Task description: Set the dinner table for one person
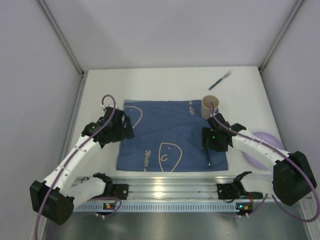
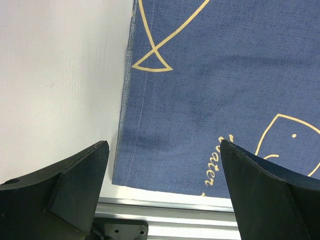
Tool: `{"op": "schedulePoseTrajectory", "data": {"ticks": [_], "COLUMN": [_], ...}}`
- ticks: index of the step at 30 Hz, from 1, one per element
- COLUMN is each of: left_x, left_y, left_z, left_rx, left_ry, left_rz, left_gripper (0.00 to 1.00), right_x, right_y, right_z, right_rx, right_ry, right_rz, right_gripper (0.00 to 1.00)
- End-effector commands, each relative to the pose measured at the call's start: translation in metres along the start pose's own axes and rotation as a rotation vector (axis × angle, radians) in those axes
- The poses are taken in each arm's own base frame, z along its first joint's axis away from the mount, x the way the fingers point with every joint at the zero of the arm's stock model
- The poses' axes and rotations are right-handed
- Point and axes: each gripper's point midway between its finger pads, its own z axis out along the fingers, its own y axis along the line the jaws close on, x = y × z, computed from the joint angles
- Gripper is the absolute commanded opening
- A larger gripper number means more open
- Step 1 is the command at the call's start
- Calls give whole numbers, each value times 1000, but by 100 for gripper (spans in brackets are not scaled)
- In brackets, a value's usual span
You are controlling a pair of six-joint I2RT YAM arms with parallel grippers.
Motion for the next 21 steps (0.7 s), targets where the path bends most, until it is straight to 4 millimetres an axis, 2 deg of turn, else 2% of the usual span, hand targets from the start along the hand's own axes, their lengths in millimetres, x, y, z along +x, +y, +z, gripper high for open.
{"op": "schedulePoseTrajectory", "data": {"ticks": [1,2,5,6,8,9,11,12,14,15,17,18,19,20,21], "left_x": [-5,-4,1,1,1,2,2,2,4,4,5,6,6,6,6], "left_y": [-3,-4,-9,-9,-12,-14,-16,-17,-19,-20,-22,-22,-23,-24,-24], "left_z": [-4,-4,-4,-5,-7,-8,-9,-9,-9,-7,-7,-7,-6,-6,-6], "left_rx": [7,11,20,19,32,40,48,53,64,69,78,79,80,85,88], "left_ry": [-43,-40,-26,-25,-34,-37,-38,-42,-37,-36,-28,-25,-21,-17,-17], "left_rz": [-10,-9,13,14,22,29,33,36,40,41,47,49,51,54,54], "left_gripper": [98,98,98,98,98,98,98,98,98,98,98,98,98,98,98], "right_x": [-36,-43,-89,-121,-149,-176,-207,-233,-259,-282,-306,-325,-338,-348,-366], "right_y": [12,14,29,43,44,50,41,37,30,21,12,11,0,-2,-5], "right_z": [-23,-32,-94,-135,-173,-205,-225,-233,-230,-221,-205,-187,-176,-165,-141], "right_rx": [-8,-5,-32,-77,-85,-92,-66,-52,-29,-8,8,9,20,18,24], "right_ry": [-106,-123,-265,-378,-462,-538,-590,-614,-615,-599,-581,-557,-551,-541,-522], "right_rz": [-85,-91,-93,-76,-65,-46,-4,29,60,100,148,166,202,212,227], "right_gripper": [73,72,75,76,80,82,83,83,83,82,82,81,81,80,79]}}
